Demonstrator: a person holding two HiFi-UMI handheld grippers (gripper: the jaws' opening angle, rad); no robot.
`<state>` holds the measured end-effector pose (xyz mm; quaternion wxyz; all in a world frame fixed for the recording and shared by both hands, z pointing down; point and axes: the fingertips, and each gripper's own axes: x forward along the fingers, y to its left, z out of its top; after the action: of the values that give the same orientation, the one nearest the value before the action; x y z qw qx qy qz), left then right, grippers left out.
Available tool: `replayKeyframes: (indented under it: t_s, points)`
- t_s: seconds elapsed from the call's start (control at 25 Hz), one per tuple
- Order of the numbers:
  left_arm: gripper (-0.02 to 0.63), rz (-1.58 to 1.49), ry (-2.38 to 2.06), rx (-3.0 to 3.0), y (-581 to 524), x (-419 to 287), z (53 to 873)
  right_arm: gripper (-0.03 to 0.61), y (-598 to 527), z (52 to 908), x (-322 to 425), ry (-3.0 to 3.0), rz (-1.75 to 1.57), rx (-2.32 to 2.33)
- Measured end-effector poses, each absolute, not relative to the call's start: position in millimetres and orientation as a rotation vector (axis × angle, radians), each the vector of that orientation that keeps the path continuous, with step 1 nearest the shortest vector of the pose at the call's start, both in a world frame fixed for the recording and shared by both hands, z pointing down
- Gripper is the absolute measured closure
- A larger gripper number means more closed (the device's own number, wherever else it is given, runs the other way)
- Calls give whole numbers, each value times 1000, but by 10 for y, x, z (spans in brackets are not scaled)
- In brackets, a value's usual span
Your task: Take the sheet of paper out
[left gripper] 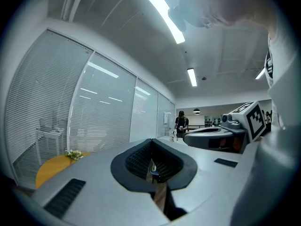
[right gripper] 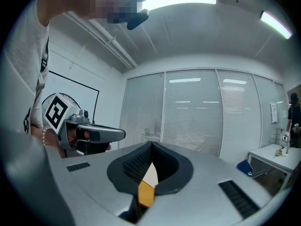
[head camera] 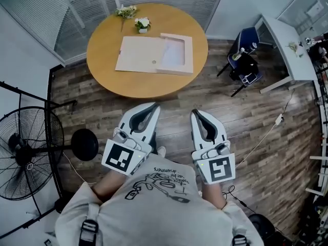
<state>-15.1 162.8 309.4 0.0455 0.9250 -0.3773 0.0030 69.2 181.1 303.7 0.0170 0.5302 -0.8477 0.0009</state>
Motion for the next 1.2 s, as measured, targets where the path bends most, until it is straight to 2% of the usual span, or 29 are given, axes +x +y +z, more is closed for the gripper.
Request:
replayKeyframes:
  t_s: [1.2]
  points:
    - [594,18,-1142,2815,206,-180,3142,571,422,3177,660,-2585,32,1567]
